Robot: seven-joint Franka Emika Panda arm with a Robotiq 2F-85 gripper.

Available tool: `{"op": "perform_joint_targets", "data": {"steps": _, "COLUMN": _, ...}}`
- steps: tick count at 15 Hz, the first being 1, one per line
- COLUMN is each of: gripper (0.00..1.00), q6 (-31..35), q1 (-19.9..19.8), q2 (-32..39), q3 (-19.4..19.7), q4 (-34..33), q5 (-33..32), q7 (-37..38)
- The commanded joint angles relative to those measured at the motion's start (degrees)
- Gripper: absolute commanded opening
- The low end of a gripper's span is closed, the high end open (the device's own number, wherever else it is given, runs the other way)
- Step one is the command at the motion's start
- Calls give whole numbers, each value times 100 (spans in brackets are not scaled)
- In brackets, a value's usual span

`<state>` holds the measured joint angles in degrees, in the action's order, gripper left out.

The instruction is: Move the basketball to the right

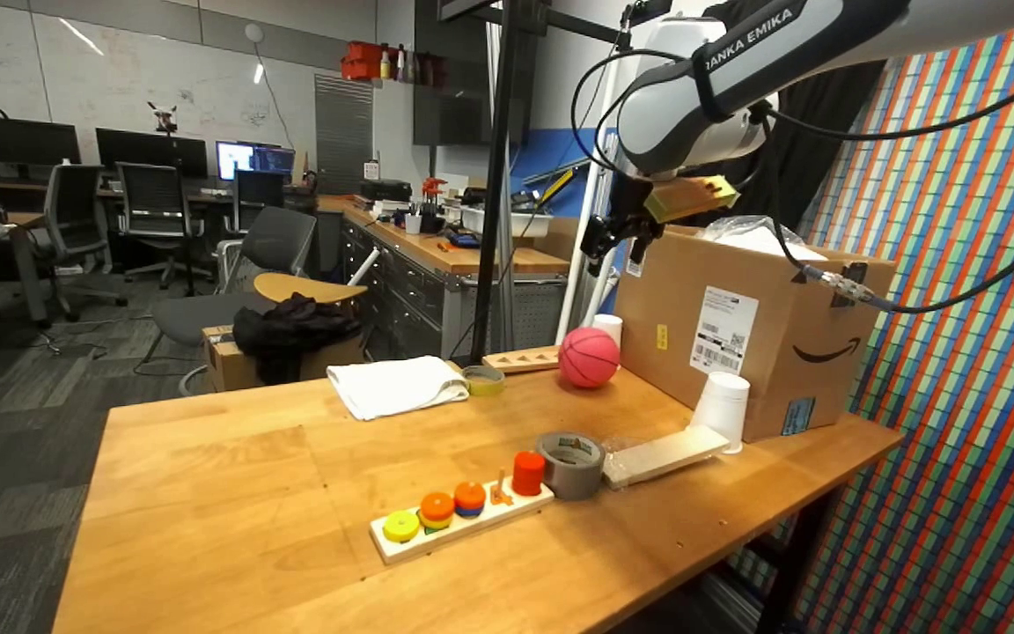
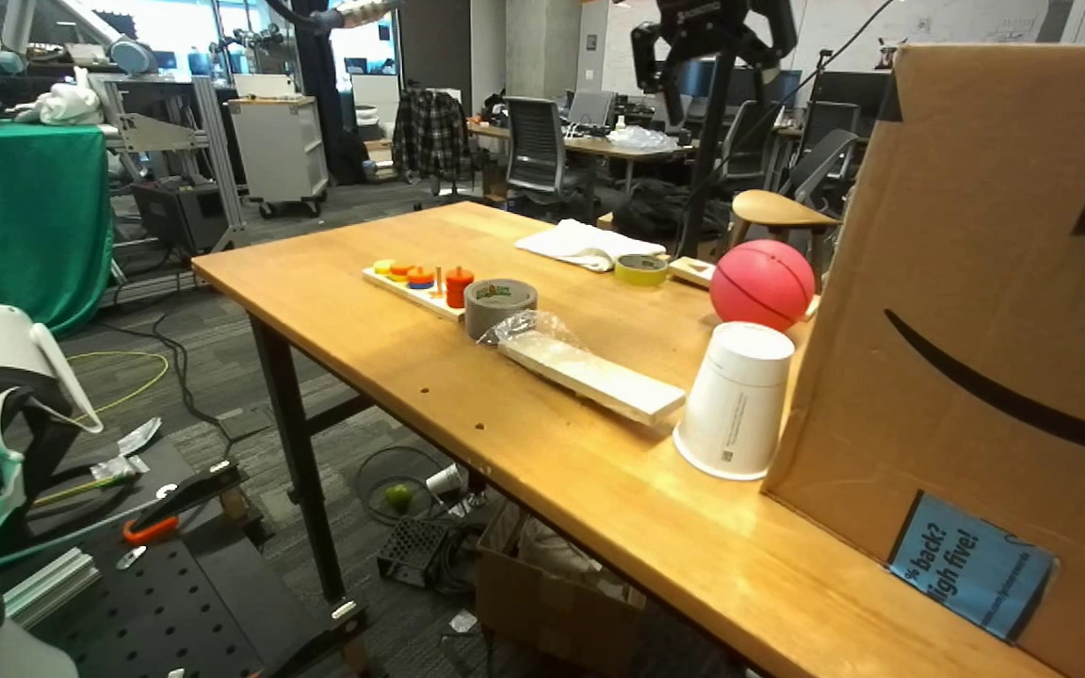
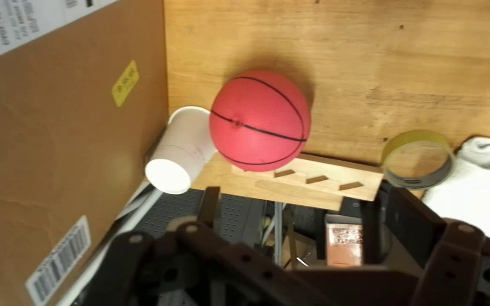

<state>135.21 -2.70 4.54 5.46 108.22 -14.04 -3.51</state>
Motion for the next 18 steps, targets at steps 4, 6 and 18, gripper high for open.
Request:
{"op": "perform_joint_targets", "data": {"steps": 4, "gripper": 100, "q6": 672, "q1": 337, "q2": -943, "q3": -544, "q4": 1402, "q5": -862, "q7": 91}}
{"op": "perform_joint_targets", "data": {"steps": 6, "gripper": 100, "q6": 790, "q1": 449, "q2": -957, "q3": -756, "q4": 1528, "q5": -1456, "q7": 328}}
{"op": "perform_joint_targets", "data": {"steps": 18, "gripper": 100, "q6": 562, "q1": 1144, "q2": 348, "q3": -1398, "q4": 698, "q5": -4031, "q7": 1404}}
